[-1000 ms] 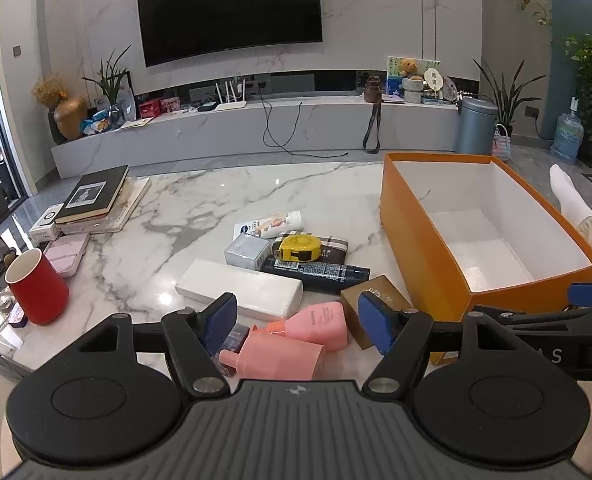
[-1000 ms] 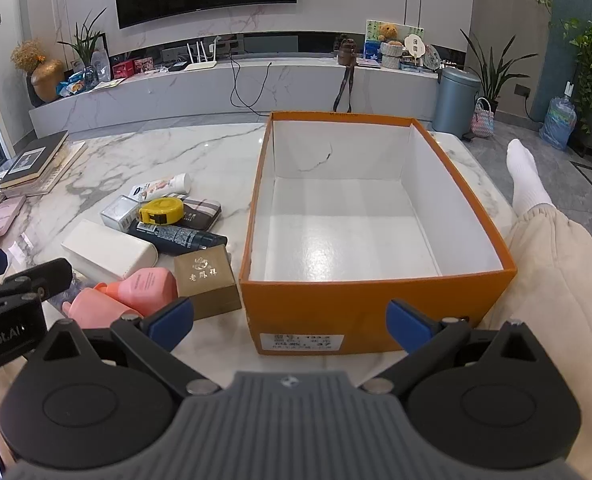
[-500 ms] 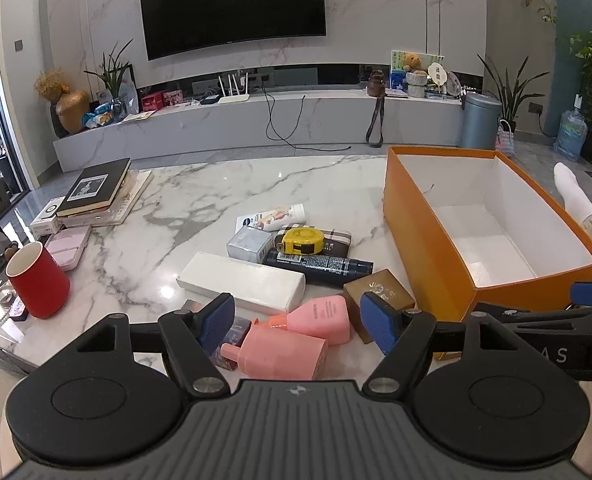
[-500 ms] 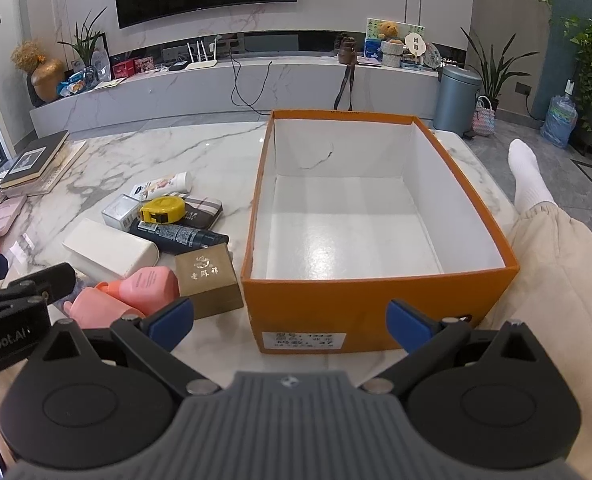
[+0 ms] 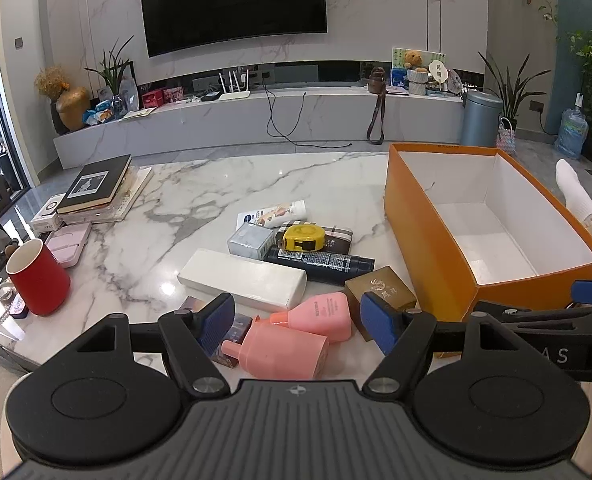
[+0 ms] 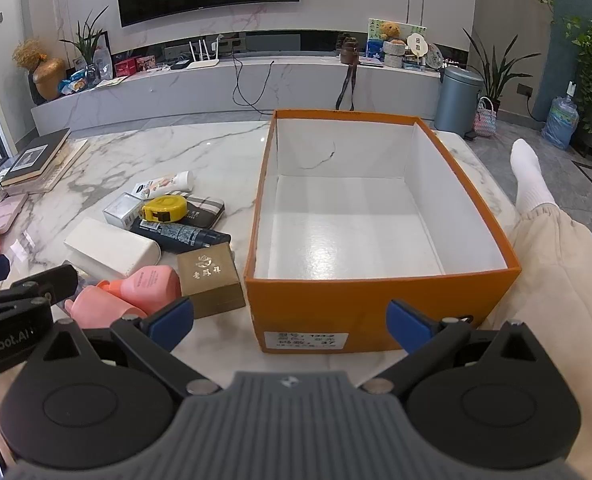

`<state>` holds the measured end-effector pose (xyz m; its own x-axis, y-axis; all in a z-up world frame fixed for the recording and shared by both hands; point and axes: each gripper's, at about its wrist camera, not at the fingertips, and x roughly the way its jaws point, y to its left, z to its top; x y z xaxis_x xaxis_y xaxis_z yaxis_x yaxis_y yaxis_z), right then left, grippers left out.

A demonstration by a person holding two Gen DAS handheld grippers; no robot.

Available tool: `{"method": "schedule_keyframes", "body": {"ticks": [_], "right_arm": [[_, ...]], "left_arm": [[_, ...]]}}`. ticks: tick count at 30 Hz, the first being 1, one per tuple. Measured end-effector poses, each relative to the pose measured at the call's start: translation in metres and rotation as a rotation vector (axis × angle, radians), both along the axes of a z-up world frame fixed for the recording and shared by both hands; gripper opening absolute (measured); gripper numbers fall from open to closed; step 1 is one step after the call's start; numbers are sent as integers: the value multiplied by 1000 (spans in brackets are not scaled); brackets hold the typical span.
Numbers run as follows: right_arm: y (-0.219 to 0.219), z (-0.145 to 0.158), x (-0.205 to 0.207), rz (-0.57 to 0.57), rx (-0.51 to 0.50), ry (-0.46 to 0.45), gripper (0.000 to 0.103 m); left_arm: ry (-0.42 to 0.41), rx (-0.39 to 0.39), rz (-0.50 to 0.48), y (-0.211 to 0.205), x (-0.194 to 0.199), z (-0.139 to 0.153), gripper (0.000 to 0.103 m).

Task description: Organize rigid objects

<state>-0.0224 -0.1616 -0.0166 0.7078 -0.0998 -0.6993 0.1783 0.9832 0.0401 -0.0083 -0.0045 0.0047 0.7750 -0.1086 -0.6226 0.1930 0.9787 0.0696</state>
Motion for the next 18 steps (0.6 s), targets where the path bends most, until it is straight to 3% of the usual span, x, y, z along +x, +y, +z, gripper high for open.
{"method": "schedule_keyframes", "body": {"ticks": [12,18], "right_arm": [[7,10,7,35,5,-90,101],[22,21,30,142,-2,-91,100]], "left_arm": [[15,-5,-9,11,10,2,84],[65,-42,-12,40,35,13,82]]}}
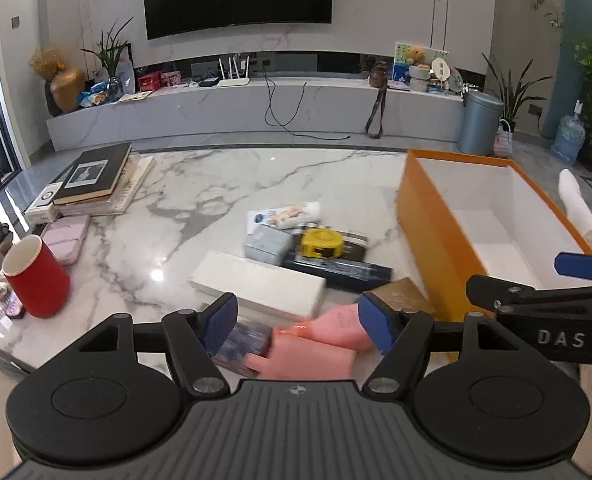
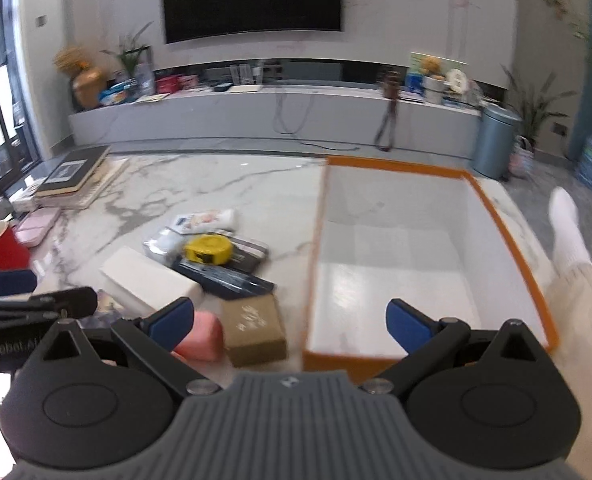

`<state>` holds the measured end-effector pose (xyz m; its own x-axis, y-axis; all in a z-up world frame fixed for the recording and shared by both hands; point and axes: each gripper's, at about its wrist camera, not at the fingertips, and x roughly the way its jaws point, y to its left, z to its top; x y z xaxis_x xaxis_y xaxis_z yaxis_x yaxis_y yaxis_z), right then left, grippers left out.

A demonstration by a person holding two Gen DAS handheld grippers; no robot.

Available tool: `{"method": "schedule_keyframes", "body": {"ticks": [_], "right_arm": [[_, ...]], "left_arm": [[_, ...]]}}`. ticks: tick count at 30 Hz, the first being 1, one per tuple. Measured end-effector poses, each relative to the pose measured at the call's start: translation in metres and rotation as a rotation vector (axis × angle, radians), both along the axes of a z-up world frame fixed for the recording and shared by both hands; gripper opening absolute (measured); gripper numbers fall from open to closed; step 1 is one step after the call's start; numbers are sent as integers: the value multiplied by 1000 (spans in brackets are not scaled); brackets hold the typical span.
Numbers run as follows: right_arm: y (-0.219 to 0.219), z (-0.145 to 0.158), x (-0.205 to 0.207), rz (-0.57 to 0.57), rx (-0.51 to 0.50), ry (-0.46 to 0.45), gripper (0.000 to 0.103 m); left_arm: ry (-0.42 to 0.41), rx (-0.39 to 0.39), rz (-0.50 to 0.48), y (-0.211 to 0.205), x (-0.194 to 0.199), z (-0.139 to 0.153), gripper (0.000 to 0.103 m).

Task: Organize rigid objects
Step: 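Grasp the pink pump bottle with the right tool while the left tool grasps the pink cup bottle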

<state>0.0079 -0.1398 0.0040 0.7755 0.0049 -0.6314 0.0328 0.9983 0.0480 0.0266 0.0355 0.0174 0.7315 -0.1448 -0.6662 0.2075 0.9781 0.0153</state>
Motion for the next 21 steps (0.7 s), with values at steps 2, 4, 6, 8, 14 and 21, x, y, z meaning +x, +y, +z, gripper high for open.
{"method": "schedule_keyframes", "body": {"ticks": [2,4,6,8,14,21], "right_arm": [[6,1,11,49,9,12,92],[12,-3,25,98,29,45,84],[19,-8,40,137,50,83,77],[28,-16,53,184,61,121,68],[50,-48,80,295,95,261,50],[62,-66,110,434,-49,338,48]], "left_arm": [[49,8,-9,9,14,1,81],[94,12,-24,18,27,1,79],[127,27,-14,26,39,-1,73],[182,12,-3,32,50,-5,70],[408,-114,6,43,75,-32,66],[640,-309,182,52,92,-72,66]]}}
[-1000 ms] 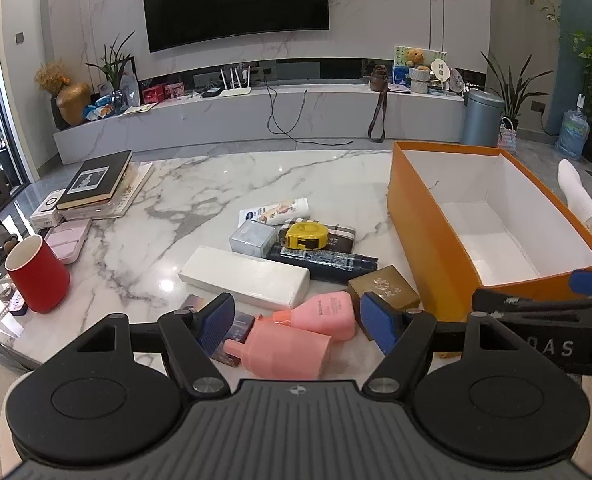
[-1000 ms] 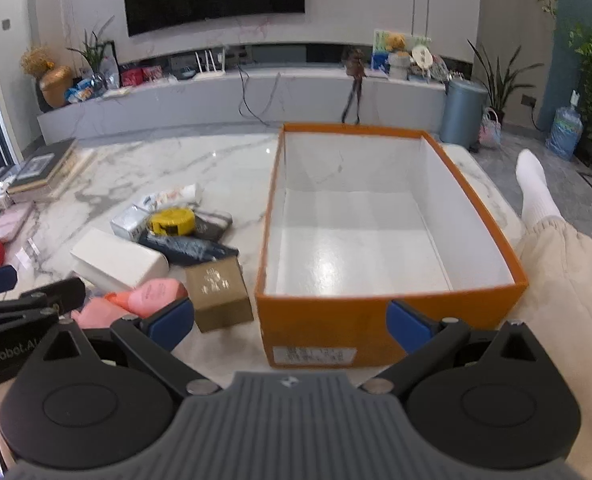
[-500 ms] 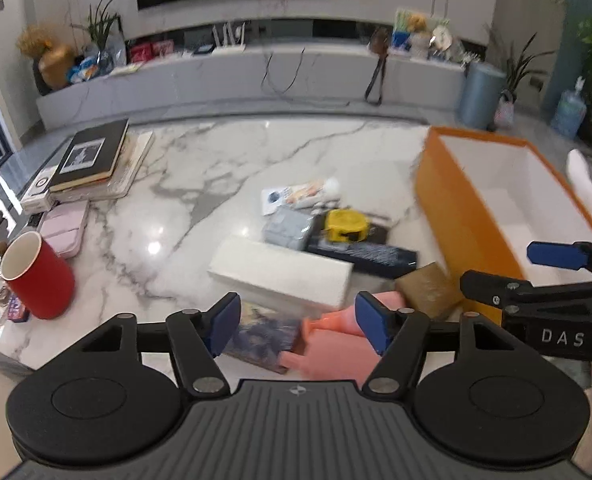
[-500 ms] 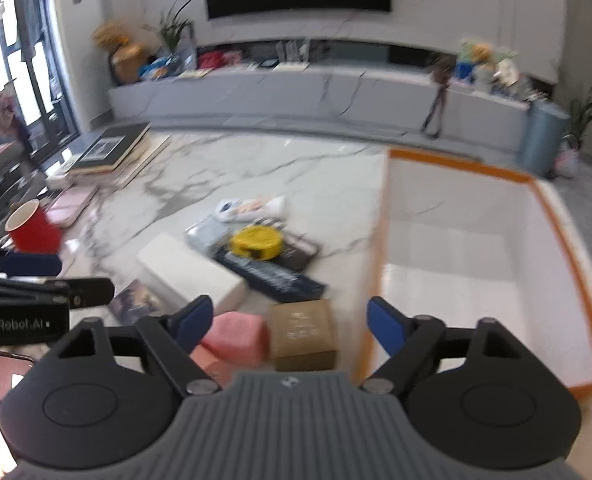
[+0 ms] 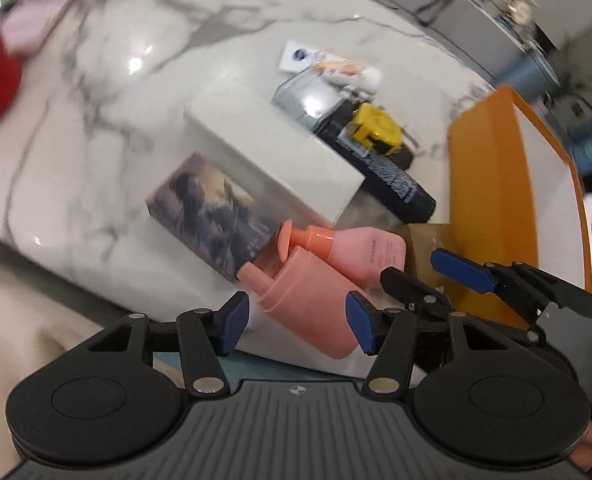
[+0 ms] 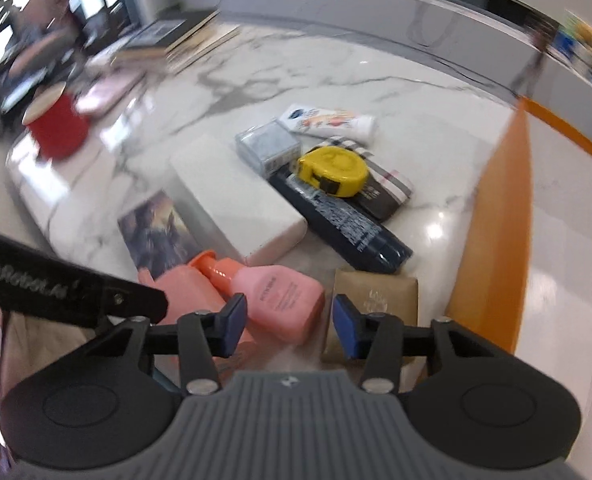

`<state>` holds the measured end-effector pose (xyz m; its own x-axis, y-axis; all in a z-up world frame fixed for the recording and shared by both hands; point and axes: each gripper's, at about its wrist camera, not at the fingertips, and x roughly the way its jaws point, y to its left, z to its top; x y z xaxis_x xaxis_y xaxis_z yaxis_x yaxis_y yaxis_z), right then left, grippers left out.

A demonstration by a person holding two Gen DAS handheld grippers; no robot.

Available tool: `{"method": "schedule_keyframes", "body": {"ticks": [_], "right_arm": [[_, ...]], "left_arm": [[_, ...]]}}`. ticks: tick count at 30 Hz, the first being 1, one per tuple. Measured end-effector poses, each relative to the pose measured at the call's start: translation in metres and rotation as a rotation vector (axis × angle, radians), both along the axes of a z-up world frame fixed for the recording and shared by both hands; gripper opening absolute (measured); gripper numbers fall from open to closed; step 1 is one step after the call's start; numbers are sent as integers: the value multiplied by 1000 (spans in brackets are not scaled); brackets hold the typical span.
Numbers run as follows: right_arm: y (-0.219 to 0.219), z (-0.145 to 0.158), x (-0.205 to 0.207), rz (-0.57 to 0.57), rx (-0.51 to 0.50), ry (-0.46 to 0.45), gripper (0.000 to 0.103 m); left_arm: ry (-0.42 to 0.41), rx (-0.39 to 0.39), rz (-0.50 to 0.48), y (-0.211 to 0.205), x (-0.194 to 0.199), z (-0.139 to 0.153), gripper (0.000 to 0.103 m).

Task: Organize rigid objects
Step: 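Grasp the pink pump bottle with the right tool while the left tool grasps the pink cup bottle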

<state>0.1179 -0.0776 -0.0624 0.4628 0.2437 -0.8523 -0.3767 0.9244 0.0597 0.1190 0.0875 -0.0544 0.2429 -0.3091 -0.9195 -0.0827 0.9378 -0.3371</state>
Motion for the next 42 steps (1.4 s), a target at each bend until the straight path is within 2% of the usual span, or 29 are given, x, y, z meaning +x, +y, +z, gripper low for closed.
{"method": "schedule_keyframes", "body": {"ticks": [5,11,13,21,29,33,36,39,42], "right_arm": [[9,-7,12,211,-108,17,48],[18,-17,23,401,-158,18,48],[21,-20,25,433,-175,18,52],[25,-29,34,438,-170,57,55],[15,-28,30,279,-52,224,51],[26,-33,24,347,-98,170,52],[36,-34,23,402,-126,130,59],[46,-37,23,466,-180,92,59],[52,-41,26,503,-177,94,54]], "left_arm": [[84,-65,90,-2,7,-15,67],[99,-44,146,-6,17,-26,72],[107,-26,146,-8,19,-28,74],[120,34,50,-15,27,-38,70],[93,138,-100,-15,31,-34,67],[108,142,-101,-14,31,-38,69],[122,141,-100,-14,33,-44,69],[128,133,-96,-10,35,-47,64],[115,134,-103,-6,33,-44,64]]}}
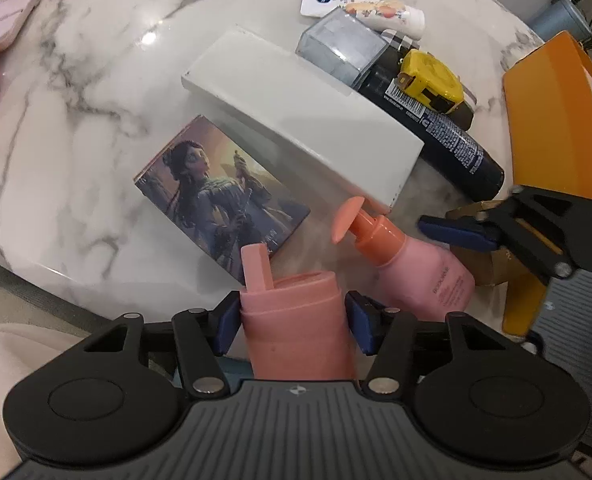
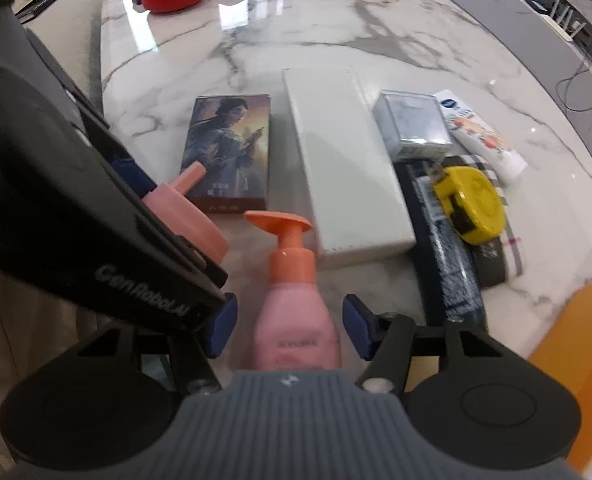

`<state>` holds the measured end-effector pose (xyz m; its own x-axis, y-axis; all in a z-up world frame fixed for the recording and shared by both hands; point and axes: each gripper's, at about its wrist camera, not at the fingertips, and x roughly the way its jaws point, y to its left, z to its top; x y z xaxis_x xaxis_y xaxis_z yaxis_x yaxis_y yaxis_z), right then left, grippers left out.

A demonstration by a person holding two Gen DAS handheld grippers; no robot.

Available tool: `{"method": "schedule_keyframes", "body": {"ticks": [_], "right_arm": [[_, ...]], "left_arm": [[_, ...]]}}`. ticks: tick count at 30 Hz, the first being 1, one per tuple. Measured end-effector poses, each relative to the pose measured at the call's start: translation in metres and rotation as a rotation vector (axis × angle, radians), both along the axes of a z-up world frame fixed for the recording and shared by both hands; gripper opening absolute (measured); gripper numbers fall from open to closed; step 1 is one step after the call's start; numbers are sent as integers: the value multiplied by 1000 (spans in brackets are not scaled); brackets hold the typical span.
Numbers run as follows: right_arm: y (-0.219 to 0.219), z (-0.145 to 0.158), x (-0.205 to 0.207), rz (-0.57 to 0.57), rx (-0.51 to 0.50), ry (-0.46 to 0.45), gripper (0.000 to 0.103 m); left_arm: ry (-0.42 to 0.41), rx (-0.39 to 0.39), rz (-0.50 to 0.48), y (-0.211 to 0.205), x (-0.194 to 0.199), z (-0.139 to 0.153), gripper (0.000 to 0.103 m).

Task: Organize rigid objects
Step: 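Grasp the pink pump bottle with the right tool while the left tool grasps the pink cup bottle, then carry both pink bottles into the orange box and open both tools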

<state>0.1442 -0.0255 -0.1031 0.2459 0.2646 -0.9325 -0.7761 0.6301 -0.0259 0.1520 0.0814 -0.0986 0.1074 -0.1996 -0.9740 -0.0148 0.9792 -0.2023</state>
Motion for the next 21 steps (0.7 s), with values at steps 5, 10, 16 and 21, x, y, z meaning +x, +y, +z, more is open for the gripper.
{"method": "schedule_keyframes", "body": {"ticks": [5,10,16,21], "right_arm": [[5,-4,3,-2,27,-16,46],[4,0,-1,-35,26,-39,28],[-21,20,-18,-131,95,-81,26],[-41,45,-34,-205,137,-139,25]], "left_arm": [[-37,-9,-1,7,-7,7,63],[-103,-9,13,13,-14,23,63],[-210,-10,-19,9,-25,49,63],[-298,-23,-63,-4,-32,70,63]]}}
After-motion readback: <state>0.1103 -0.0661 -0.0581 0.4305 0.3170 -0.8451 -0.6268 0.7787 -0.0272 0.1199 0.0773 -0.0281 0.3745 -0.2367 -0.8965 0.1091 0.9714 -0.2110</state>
